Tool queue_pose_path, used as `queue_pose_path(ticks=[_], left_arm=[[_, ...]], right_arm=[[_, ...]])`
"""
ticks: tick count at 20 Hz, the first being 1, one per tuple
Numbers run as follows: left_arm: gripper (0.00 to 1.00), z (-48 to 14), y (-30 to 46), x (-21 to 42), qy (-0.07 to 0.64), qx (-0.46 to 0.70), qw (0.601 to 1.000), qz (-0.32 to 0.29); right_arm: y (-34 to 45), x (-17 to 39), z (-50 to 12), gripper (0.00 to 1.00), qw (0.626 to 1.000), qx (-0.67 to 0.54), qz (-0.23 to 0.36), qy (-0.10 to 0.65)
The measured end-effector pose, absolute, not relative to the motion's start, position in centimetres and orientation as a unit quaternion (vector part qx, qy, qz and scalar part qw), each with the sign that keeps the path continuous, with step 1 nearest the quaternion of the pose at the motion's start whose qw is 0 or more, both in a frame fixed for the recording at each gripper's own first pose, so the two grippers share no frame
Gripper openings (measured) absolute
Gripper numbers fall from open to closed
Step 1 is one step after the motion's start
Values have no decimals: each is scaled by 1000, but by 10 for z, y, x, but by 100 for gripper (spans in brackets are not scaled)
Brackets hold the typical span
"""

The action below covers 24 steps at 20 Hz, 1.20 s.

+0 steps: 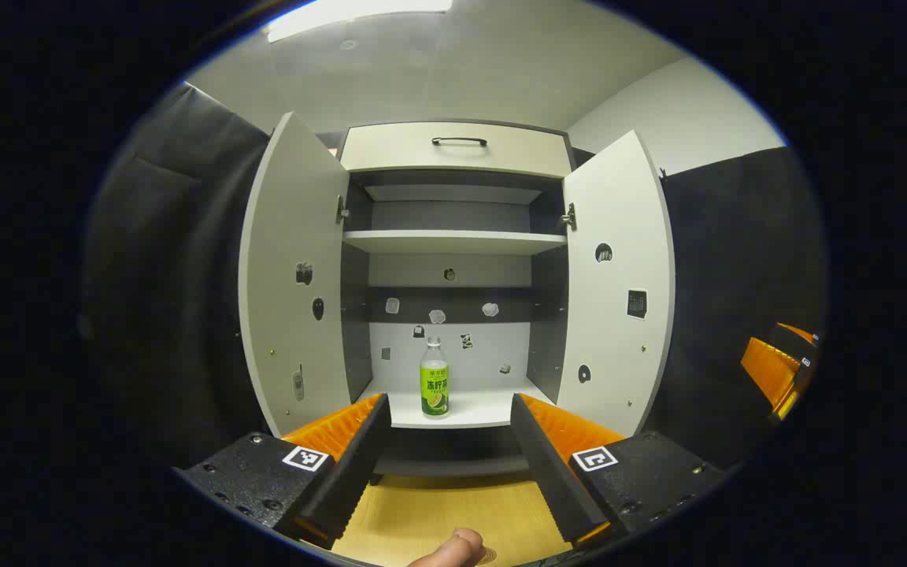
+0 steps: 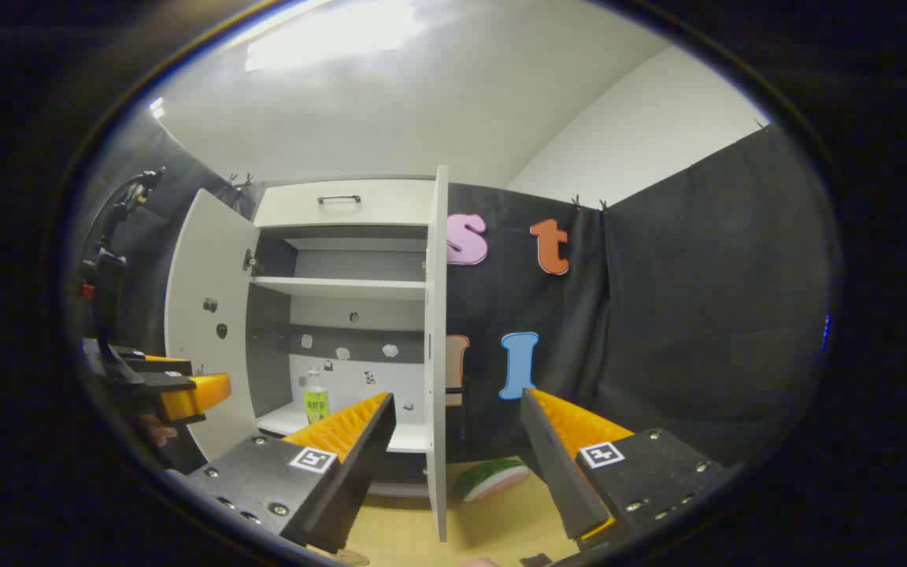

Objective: Grasp the bottle in the cabinet with the left hand and place it on the coaster, then close the right door with the right hand and the left door with the left hand.

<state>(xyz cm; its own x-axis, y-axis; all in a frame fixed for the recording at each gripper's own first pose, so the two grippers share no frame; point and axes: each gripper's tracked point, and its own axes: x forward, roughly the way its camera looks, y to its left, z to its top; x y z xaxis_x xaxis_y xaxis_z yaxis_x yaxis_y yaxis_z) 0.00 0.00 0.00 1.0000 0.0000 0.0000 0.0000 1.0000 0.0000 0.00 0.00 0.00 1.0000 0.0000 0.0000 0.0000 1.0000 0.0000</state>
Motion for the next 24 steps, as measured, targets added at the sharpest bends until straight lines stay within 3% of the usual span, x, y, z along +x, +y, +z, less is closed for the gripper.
queue_pose_path(ticks=[9,14,19,23,24], left_arm=[[94,-6,16,50,8,-5,1000,-12],[97,-13,26,75,11,-18,999,-24],[94,-26,45,100,19,-17,1000,-16],[97,-40,59,129,24,-19,1000,-7],[97,-45,62,139,27,-20,999,-3]], right_arm=[[41,38,-9,96,1000,-2,15,2],[59,63,-19,96,1000,-12,20,0],[78,84,-29,96,1000,-14,28,2],[96,106,-38,93,999,-14,39,7],[102,111,-41,96,999,-13,43,8]])
